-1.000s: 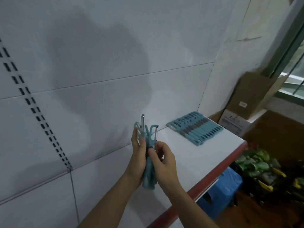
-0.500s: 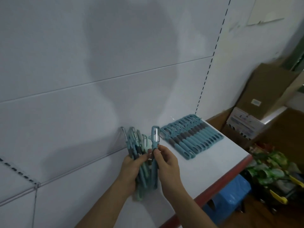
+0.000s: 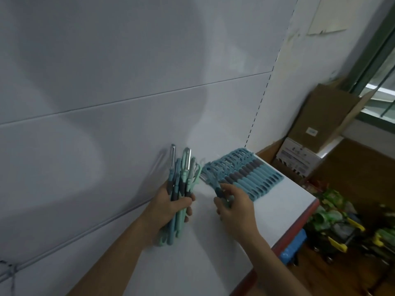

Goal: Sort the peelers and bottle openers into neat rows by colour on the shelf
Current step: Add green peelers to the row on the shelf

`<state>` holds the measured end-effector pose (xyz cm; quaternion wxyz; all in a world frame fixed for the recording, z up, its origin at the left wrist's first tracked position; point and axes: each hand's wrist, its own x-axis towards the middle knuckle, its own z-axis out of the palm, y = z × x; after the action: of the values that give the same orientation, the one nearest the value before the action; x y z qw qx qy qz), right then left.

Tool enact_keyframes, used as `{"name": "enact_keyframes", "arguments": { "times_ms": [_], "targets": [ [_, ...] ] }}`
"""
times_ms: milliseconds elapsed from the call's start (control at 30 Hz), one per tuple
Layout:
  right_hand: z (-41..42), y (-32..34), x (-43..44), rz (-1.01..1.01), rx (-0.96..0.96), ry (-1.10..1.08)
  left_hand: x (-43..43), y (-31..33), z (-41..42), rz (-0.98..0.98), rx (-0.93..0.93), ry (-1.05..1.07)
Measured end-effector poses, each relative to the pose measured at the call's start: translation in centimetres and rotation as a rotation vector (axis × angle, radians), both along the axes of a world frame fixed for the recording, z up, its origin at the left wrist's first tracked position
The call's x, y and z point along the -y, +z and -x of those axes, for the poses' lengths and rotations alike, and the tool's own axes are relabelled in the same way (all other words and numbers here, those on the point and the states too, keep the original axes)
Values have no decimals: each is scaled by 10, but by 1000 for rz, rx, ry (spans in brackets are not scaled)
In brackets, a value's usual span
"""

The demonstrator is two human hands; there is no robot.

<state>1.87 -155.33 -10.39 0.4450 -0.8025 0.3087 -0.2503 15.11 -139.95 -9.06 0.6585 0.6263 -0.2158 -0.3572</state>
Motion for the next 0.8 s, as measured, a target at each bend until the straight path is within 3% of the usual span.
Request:
{"name": "enact_keyframes", "arguments": {
  "times_ms": [67,400,800],
  "targets": [
    [-1,-3,1,17,15,-14,-4,-4,-5,0,-16,-34],
    [-21,-17,6,569,-145,-95,-12,-22,-13,122,-131,-156],
    [-21,-31,15,680,-166,-21,-15,-25,-15,110,-208,-160]
  ]
}}
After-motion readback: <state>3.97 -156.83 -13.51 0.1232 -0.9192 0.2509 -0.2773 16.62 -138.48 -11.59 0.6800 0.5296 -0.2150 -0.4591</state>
